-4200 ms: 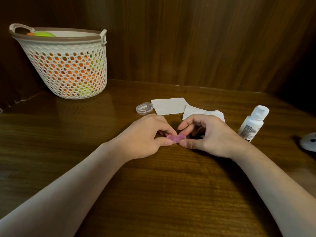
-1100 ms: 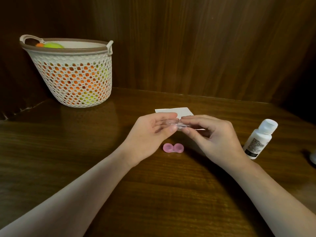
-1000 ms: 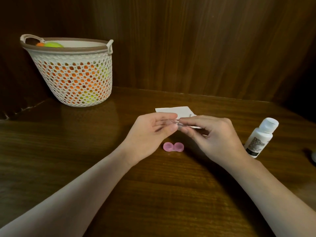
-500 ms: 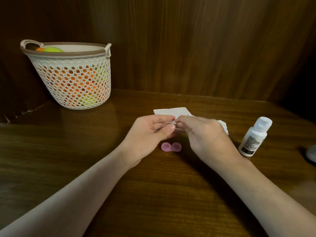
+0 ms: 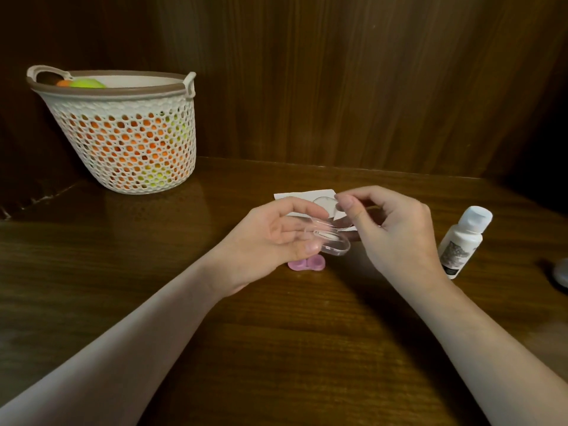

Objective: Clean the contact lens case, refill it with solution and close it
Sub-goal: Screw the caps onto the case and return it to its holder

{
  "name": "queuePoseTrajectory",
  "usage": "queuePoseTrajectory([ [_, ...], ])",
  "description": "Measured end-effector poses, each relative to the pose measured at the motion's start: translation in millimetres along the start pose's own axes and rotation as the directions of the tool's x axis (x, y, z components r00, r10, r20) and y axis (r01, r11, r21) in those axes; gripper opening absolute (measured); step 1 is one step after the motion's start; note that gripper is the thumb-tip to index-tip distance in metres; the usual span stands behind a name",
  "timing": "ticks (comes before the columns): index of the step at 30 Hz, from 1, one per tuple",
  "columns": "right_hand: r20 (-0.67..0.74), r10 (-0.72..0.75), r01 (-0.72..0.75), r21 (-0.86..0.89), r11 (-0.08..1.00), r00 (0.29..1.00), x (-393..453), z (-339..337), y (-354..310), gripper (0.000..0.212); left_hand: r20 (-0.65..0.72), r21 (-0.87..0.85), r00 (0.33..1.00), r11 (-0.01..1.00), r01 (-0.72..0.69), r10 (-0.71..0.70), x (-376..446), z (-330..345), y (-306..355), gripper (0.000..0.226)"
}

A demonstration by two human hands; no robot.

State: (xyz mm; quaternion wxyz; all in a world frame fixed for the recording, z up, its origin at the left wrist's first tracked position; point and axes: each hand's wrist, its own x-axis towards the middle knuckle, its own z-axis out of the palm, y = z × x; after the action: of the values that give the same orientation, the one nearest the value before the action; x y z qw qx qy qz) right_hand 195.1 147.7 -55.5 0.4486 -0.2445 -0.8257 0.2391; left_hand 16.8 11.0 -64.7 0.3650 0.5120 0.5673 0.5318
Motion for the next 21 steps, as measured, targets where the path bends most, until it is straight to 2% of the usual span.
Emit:
queuePoseTrajectory([
  [5, -0.017, 0.146, -0.145, 0.046, 0.988, 0.989, 1, 4, 3, 0.021, -0.090, -0.086, 0.995, 0.995, 0.042, -0.050, 2, -5, 0, 0.049],
  [7, 0.069, 0.231, -0.235, 0.049, 0.971, 0.970, 3, 4, 7, 0.016, -0.174, -0.153, 0.981, 0.986, 0.061, -0.087, 5, -9, -1, 0.048],
  [9, 0.193, 0.258, -0.262, -0.004, 0.965, 0.947, 2, 4, 11, 0.011, -0.249, -0.199, 0.960, 0.977, 0.081, -0.131, 7, -12, -3, 0.047],
  [12, 0.414, 0.167, -0.167, -0.038, 0.985, 0.895, -1, 1, 13, 0.015, -0.314, -0.201, 0.929, 0.970, 0.135, -0.194, 8, -15, -6, 0.049],
  [15, 0.621, 0.111, -0.098, -0.055, 0.994, 0.776, -3, 1, 9, 0.035, -0.314, -0.195, 0.923, 0.966, 0.168, -0.224, 9, -16, -8, 0.051],
  [17, 0.648, 0.094, -0.087, -0.043, 0.995, 0.756, -3, 3, 10, 0.030, -0.309, -0.150, 0.925, 0.972, 0.183, -0.222, 9, -15, -9, 0.051],
  [21, 0.644, 0.083, -0.074, -0.040, 0.996, 0.760, -3, 4, 13, 0.021, -0.313, -0.076, 0.922, 0.974, 0.214, -0.227, 9, -13, -10, 0.056],
])
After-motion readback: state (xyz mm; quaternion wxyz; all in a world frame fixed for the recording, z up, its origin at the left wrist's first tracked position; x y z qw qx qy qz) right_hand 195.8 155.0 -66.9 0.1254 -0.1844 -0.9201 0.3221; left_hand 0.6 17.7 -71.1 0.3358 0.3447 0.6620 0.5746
